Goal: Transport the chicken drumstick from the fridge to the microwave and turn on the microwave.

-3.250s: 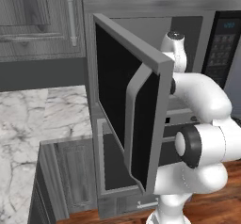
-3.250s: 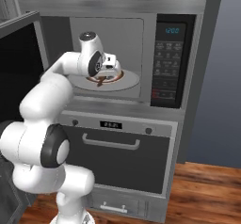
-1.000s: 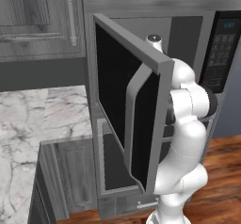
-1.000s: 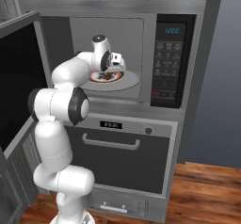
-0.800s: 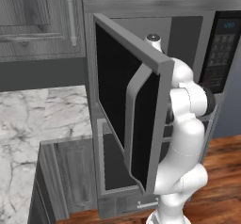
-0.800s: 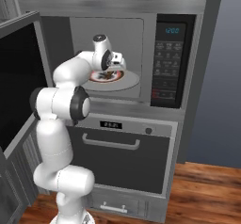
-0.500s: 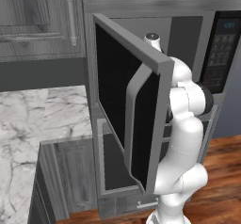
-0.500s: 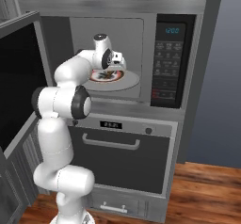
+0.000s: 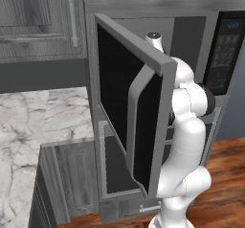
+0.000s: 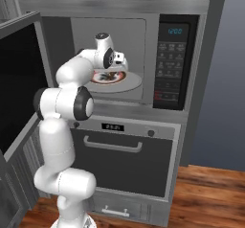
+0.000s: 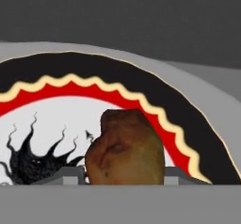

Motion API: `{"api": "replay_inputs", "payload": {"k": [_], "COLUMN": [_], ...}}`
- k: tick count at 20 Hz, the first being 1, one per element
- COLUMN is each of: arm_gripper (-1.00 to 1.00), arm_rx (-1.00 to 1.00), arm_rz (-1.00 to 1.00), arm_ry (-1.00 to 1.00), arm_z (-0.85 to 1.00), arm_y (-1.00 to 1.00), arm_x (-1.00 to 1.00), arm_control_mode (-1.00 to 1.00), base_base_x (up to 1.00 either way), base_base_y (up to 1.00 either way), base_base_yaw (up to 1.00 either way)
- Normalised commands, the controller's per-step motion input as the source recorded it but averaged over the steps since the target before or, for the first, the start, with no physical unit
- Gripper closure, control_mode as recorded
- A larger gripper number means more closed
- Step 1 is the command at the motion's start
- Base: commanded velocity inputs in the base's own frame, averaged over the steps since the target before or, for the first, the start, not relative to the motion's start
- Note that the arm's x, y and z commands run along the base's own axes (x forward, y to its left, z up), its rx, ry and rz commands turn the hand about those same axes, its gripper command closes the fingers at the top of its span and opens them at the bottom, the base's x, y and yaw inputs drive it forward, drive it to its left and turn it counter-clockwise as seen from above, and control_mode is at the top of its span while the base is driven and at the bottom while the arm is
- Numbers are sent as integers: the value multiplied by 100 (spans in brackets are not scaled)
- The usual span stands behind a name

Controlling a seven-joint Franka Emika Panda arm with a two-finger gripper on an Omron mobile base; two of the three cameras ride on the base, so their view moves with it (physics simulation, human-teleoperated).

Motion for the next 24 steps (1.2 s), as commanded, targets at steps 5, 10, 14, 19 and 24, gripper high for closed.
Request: {"api": "replay_inputs", "payload": {"k": [5, 10, 14, 19, 24], "arm_gripper": [-100, -100, -100, -100, -100], "arm_rx": [0, 0, 0, 0, 0], "arm_rz": [0, 0, 0, 0, 0], "arm_ry": [-1, -6, -14, -18, -8], "arm_z": [-16, 0, 0, -7, 5], "arm_y": [0, 0, 12, 12, 0], "arm_x": [-2, -7, -5, -15, -28], "arm_control_mode": [-100, -100, -100, -100, -100], "base_base_x": [0, 0, 0, 0, 0], "base_base_y": [0, 0, 0, 0, 0], "base_base_yaw": [0, 0, 0, 0, 0]}}
